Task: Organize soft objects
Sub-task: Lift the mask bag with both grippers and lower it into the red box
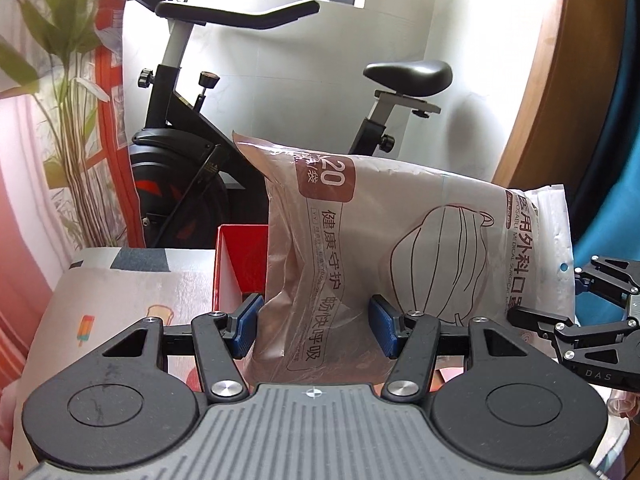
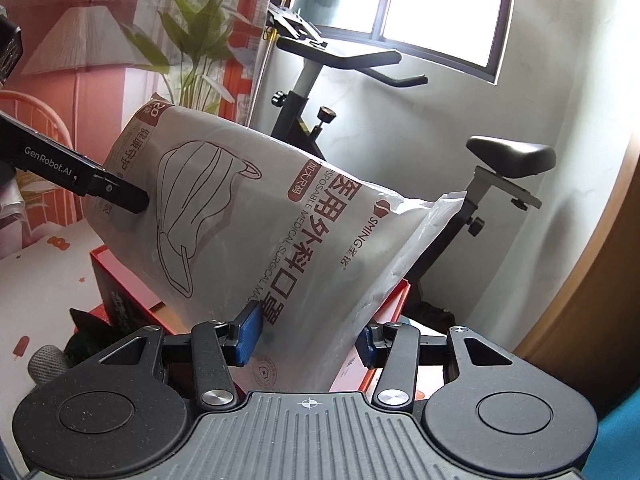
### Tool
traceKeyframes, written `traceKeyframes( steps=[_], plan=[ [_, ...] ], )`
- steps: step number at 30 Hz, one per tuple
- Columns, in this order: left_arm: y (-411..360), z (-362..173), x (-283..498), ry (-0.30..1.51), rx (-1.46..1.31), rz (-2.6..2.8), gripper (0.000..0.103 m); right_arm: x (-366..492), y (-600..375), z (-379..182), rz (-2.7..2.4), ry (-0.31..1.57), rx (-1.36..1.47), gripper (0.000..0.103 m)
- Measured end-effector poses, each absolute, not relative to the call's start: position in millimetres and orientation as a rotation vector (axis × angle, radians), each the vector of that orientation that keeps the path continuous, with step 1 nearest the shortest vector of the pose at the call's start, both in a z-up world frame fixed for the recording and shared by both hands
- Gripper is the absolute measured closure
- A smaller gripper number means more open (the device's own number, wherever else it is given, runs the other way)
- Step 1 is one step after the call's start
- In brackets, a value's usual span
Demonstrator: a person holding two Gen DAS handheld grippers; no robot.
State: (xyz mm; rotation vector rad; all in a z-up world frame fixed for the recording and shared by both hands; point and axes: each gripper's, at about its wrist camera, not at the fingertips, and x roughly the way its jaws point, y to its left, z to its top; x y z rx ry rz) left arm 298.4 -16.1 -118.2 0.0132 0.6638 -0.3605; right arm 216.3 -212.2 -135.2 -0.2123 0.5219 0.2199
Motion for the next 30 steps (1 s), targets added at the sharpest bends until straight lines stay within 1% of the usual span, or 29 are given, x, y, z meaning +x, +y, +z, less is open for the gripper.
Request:
traceKeyframes(
  steps=[7, 9, 13, 16, 20, 27, 30],
  plan=[
    [-23.8, -139.3, 358.4, 0.723, 0.028, -0.312, 0.043, 296.2, -226.1, -156.3, 0.201, 0.583, -0.217, 0.059],
    [-27.8, -146.4, 369.6, 0.740, 0.063, -0.305, 0.045, 315.3, -226.7, -164.5, 0.190, 0.602, -0.237, 0.059],
    [-32.5, -157.4, 391.0, 0.767, 0.132, -0.301, 0.053, 345.4, -225.8, -177.1, 0.155, 0.645, -0.274, 0.060],
    [-34.3, -164.7, 405.6, 0.791, 0.169, -0.285, 0.059, 359.8, -220.4, -187.1, 0.136, 0.673, -0.296, 0.062],
    [-36.0, -172.6, 415.6, 0.811, 0.202, -0.265, 0.063, 374.5, -216.6, -199.6, 0.118, 0.717, -0.318, 0.063],
    [-41.6, -182.8, 427.7, 0.828, 0.304, -0.184, 0.065, 388.3, -212.1, -214.7, 0.059, 0.753, -0.408, 0.063],
    [-43.4, -184.4, 432.5, 0.836, 0.324, -0.181, 0.067, 391.4, -216.4, -215.5, 0.053, 0.759, -0.394, 0.063]
  ],
)
